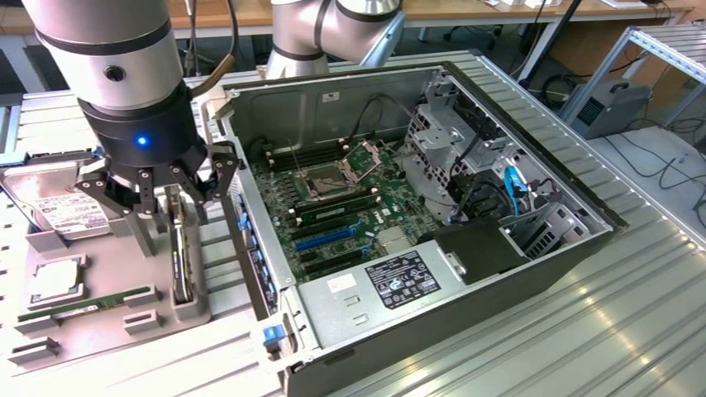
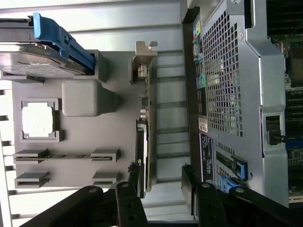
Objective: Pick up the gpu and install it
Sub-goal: 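Pick up the gpu and move the gpu toward the slot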
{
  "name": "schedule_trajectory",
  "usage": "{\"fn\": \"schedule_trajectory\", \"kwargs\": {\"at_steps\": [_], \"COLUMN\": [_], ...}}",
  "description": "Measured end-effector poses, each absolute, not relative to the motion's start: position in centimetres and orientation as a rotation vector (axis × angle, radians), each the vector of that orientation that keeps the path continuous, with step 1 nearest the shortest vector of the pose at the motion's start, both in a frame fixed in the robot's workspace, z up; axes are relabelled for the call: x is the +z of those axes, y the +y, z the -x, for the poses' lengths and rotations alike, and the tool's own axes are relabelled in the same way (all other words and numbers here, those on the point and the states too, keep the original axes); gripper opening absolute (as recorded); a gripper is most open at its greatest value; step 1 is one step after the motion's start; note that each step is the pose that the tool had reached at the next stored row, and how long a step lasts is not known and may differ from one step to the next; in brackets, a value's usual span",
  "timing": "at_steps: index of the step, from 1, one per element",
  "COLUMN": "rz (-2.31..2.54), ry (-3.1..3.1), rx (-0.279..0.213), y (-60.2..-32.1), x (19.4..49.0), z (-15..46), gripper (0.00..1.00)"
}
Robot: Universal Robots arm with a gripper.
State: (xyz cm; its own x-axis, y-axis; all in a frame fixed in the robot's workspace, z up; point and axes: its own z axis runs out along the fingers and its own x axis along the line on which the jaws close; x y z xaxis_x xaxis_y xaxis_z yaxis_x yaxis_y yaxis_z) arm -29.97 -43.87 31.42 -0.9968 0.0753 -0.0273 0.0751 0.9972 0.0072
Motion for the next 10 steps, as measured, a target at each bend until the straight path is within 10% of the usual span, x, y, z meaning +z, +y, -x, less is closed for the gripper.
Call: {"fn": "schedule_trajectory", "kwargs": {"at_steps": [10], "rz": [-0.117], "ry": [3.112], "rx": [0.008], "y": [-43.05], "x": [30.97], "z": [29.97], "gripper": [0.48]}}
